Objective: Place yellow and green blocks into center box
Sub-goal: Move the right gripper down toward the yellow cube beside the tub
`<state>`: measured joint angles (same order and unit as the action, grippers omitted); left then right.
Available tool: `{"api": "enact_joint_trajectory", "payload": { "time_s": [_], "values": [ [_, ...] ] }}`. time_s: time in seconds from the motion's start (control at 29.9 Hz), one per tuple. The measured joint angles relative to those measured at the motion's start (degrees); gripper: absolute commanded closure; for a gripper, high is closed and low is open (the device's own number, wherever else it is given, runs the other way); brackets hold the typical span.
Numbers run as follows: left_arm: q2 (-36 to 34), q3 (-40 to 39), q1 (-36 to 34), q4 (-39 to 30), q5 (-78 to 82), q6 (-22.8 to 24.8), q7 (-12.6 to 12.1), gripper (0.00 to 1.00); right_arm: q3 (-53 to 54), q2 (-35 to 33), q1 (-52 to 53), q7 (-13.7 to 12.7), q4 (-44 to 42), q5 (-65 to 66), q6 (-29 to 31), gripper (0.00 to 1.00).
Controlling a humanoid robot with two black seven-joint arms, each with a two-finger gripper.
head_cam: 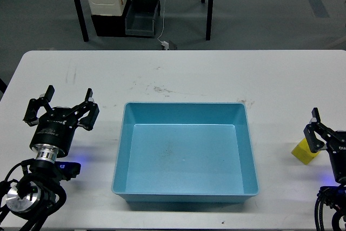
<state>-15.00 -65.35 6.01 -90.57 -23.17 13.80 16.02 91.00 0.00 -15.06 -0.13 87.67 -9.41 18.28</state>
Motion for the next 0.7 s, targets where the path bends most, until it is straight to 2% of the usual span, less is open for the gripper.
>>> {"api": "enact_joint_trajectory", "payload": {
  "time_s": [0.13, 0.27, 0.4, 0.57, 0.7],
  "values": [
    [0.0, 0.4, 0.0, 0.1, 0.3, 0.2, 0.6, 0.00, 0.3, 0.0, 0.0, 0.0, -0.1, 0.0, 0.0, 0.00],
    [0.0, 0.6, 0.0, 0.1, 1.2, 1.0, 4.5, 0.00, 1.4, 0.0, 0.5, 0.3, -0.5, 0.4, 0.0, 0.00],
    [-0.1, 0.9, 0.0, 0.1, 1.3, 1.1, 5.5, 0.00, 1.8, -0.4, 3.6, 0.5, -2.4, 3.9, 0.2, 0.00],
    [-0.1, 1.0, 0.1, 0.4, 1.3, 1.2, 5.7, 0.00, 1.9, -8.3, 10.4, 0.6, -3.2, 17.6, 0.0, 0.00],
    [0.0, 1.1, 0.1, 0.8, 1.3, 0.9, 5.6, 0.00, 1.8, -15.3, 18.2, 0.6, -3.9, 36.9, -3.3, 0.00]
  ]
}}
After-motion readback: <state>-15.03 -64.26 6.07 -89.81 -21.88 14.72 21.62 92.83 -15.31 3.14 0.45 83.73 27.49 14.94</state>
